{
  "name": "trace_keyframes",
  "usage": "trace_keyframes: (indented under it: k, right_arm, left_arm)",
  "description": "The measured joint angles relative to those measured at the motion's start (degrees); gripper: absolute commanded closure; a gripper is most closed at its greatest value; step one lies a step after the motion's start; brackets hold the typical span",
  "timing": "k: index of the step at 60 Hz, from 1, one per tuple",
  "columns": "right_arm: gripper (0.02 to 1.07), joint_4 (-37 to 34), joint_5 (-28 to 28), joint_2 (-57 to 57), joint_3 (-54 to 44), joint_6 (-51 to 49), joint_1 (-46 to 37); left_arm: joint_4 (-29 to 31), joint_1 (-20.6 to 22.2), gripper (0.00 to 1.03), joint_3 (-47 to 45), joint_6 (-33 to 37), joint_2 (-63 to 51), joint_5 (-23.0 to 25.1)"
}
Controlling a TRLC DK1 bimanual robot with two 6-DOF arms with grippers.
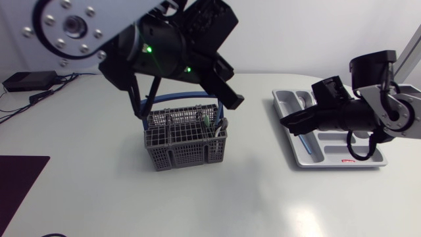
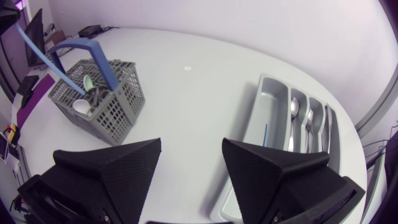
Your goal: Unload the cutlery basket into the drawer organizer.
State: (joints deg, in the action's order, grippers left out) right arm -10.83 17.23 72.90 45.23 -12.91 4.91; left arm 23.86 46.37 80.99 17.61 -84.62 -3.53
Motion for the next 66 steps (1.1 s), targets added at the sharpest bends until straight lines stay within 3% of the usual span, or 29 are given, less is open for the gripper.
trace_keyframes:
  k: [14, 28, 52, 66]
  right_arm:
    - [0.35, 0.4, 6.5, -10.3, -2.9, -0.4, 2.2]
    - [0.36, 0.3, 9.2, -20.4, -6.1, -0.5, 8.6]
    - [0.37, 0.2, 11.7, -23.7, -8.7, -0.5, 16.6]
    - [0.52, 0.5, 11.5, -22.9, -8.8, -0.4, 18.3]
  left_arm:
    - [3.5, 1.3, 0.97, 2.0, -3.1, 2.3, 0.9]
    - [7.5, 0.4, 0.99, 4.4, -8.2, 2.1, 8.9]
    - [9.4, -3.6, 0.99, 7.3, -14.4, -2.0, 21.2]
    - [9.7, -4.3, 0.99, 7.3, -16.8, -4.3, 26.3]
